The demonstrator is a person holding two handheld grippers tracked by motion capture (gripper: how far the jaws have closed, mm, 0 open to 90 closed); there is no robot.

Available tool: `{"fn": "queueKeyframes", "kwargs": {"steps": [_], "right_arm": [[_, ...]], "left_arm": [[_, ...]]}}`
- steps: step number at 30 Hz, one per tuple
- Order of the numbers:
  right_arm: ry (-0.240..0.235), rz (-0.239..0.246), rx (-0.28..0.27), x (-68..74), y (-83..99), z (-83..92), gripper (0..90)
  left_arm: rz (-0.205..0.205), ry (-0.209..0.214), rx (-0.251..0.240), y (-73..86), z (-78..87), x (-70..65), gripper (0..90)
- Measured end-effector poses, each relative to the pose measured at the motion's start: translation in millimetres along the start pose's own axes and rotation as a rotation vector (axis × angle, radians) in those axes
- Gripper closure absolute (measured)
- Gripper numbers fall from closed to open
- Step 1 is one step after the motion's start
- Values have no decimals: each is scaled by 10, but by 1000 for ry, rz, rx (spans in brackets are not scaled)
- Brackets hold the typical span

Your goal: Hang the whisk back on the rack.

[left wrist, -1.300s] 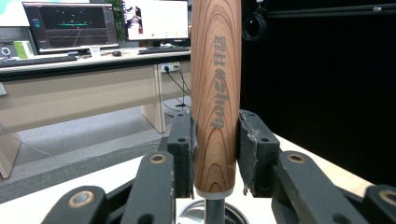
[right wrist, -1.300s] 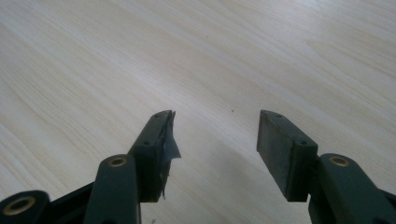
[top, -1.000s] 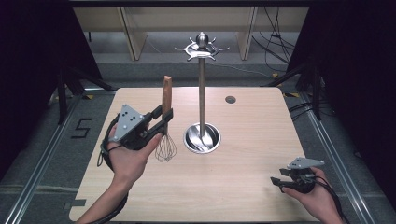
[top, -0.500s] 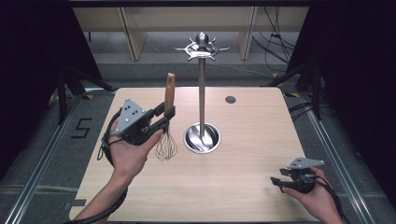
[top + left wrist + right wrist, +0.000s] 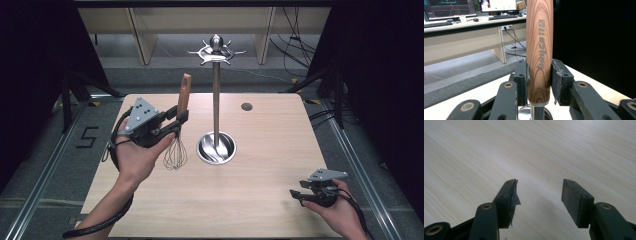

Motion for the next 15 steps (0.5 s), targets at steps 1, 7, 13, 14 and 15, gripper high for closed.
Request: {"fn": "queueKeyframes", "kwargs": {"steps": [1, 7, 13, 14, 15], "right_arm": [[2, -13, 4, 11, 2, 2, 467], [0, -1, -1, -2, 0, -1, 467], [0, 0, 0, -2, 0, -1, 468], [1, -1, -1, -2, 0, 0, 467], [1, -1, -1, -3, 0, -1, 467]], "left_arm": [[0, 2, 3, -10, -5, 5, 680], [9, -1, 27, -46, -26, 14, 680], [19, 8, 41, -63, -60, 27, 680], [18, 9, 42, -68, -64, 31, 680], [9, 13, 36, -75, -74, 38, 680]]}}
Point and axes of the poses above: each handheld gripper's, and its own axes: z roughly backward along the jaws, y roughly out of its underside, x roughly to its left, the point moved 2 cm from there along -z, roughly forward along the jaws, and after that the axes turned 13 degrees about -x, right-handed, at the moved point
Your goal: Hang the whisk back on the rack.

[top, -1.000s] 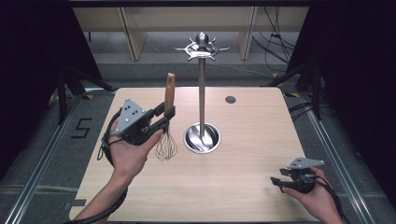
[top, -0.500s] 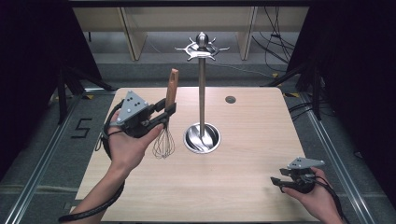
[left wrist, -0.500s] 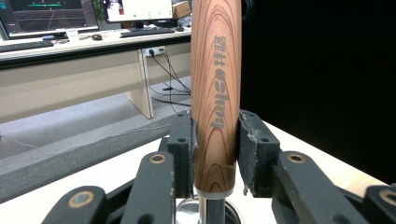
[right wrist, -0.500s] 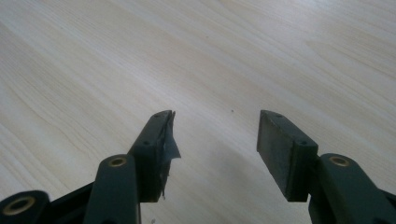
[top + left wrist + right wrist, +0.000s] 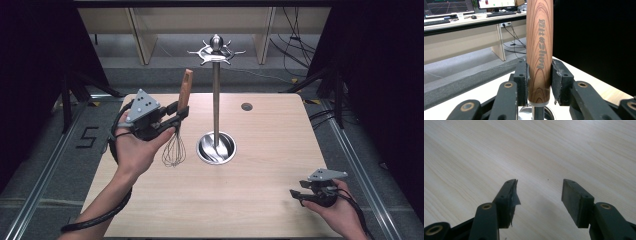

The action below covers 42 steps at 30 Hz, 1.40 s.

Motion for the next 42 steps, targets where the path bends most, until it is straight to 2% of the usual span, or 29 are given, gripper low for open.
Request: {"fn": "queueKeyframes", "kwargs": {"steps": [2, 3, 4, 5, 8, 11, 12, 14, 15, 16, 18, 21, 25, 26, 36, 42], "right_arm": [[-1, -7, 3, 7, 1, 2, 468], [-4, 1, 1, 1, 1, -1, 468], [-1, -9, 4, 7, 2, 2, 467], [-3, 1, 0, -3, 0, 0, 468], [-3, -6, 1, 5, 0, 1, 468], [-4, -2, -1, 2, 0, -2, 468], [-1, -14, 4, 11, 2, 1, 467], [-5, 0, 0, 2, 0, -3, 468], [-13, -36, 19, 29, 2, 6, 468], [-8, -41, 17, 31, 4, 6, 468], [-11, -22, 11, 18, 2, 1, 468], [-7, -33, 12, 26, 4, 1, 468], [-10, -17, 8, 14, 2, -2, 468], [-7, -30, 11, 22, 4, 1, 468], [-11, -18, 8, 14, 2, -2, 468], [-8, -26, 8, 17, 3, -1, 467]], "left_arm": [[7, -1, 7, -6, -2, -6, 680], [-6, 4, 3, -15, -10, 2, 679], [-5, 4, 2, -18, -15, 2, 680], [-5, 4, 4, -20, -19, 3, 679], [9, 3, 9, -24, -28, 2, 679], [-15, 4, -3, -49, -43, 26, 680], [-1, 3, 2, -51, -43, 15, 679], [-1, 4, 5, -65, -47, 11, 679], [-5, 6, 6, -70, -50, 10, 679], [-6, 7, 7, -74, -53, 8, 680], [-8, 10, 9, -82, -62, 6, 680], [-5, 8, 8, -87, -73, 3, 680], [-9, 5, 14, -91, -82, 0, 680], [-9, 4, 16, -97, -87, 1, 680], [-12, 4, 21, -125, -106, 27, 680], [-15, 7, 27, -146, -128, 24, 679]]}}
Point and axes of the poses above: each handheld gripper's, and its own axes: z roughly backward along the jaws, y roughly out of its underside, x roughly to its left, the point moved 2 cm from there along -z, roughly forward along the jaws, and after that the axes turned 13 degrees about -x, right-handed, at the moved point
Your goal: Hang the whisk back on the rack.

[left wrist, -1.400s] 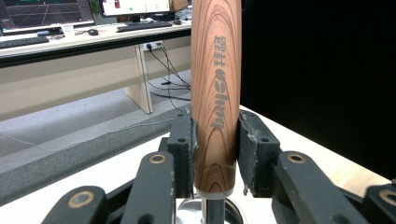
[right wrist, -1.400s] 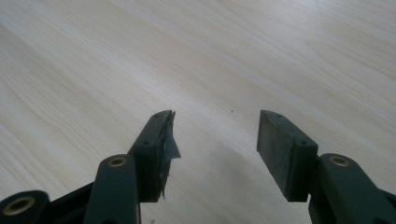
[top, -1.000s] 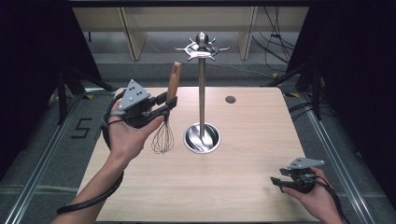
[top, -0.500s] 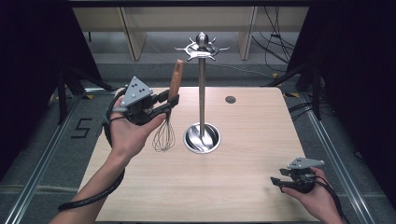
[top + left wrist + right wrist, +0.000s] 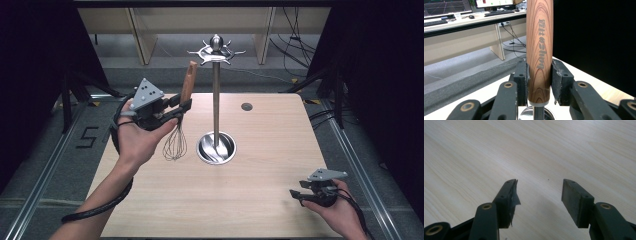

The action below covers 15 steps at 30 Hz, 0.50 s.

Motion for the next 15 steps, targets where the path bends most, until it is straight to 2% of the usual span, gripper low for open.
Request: {"fn": "queueKeyframes", "kwargs": {"steps": [9, 12, 15], "right_arm": [[-2, 9, -2, -4, -1, 0, 467], [2, -6, 1, 6, 0, 4, 468], [-2, 5, -1, -2, -2, 0, 467]], "left_arm": [[0, 2, 4, -23, -34, 0, 680], [-1, 1, 6, -31, -40, 0, 679], [-1, 2, 7, -35, -46, 2, 680]]}}
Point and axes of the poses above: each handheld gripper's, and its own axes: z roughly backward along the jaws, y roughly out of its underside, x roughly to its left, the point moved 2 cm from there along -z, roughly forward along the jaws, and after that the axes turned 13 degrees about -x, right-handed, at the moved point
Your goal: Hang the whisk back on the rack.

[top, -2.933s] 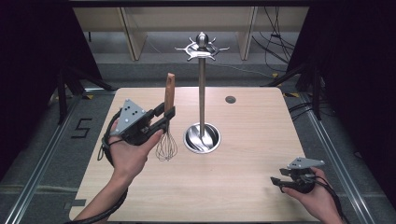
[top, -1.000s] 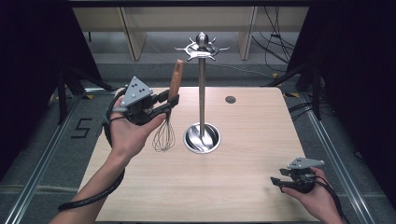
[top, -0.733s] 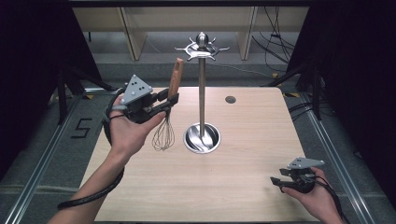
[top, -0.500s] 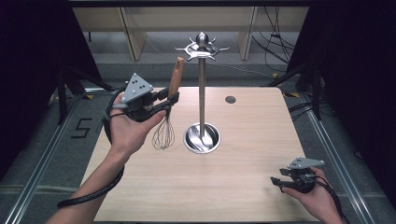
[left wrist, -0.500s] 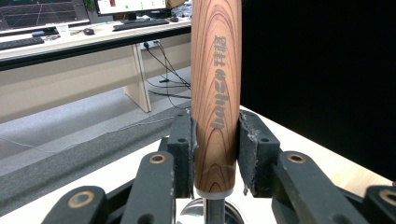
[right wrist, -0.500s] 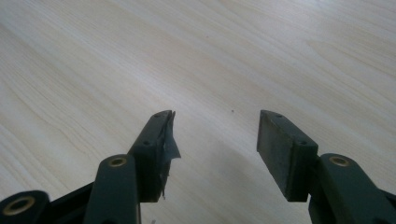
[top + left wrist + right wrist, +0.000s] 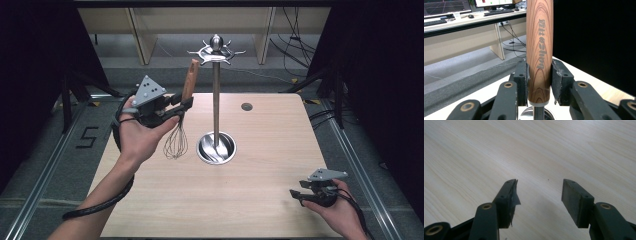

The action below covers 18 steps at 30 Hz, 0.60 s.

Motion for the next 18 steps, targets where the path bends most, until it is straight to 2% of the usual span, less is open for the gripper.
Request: {"fn": "queueKeyframes", "kwargs": {"steps": [18], "right_arm": [[2, -5, 1, 4, 1, 2, 467]], "left_arm": [[-4, 1, 21, -11, -62, 9, 680]]}}
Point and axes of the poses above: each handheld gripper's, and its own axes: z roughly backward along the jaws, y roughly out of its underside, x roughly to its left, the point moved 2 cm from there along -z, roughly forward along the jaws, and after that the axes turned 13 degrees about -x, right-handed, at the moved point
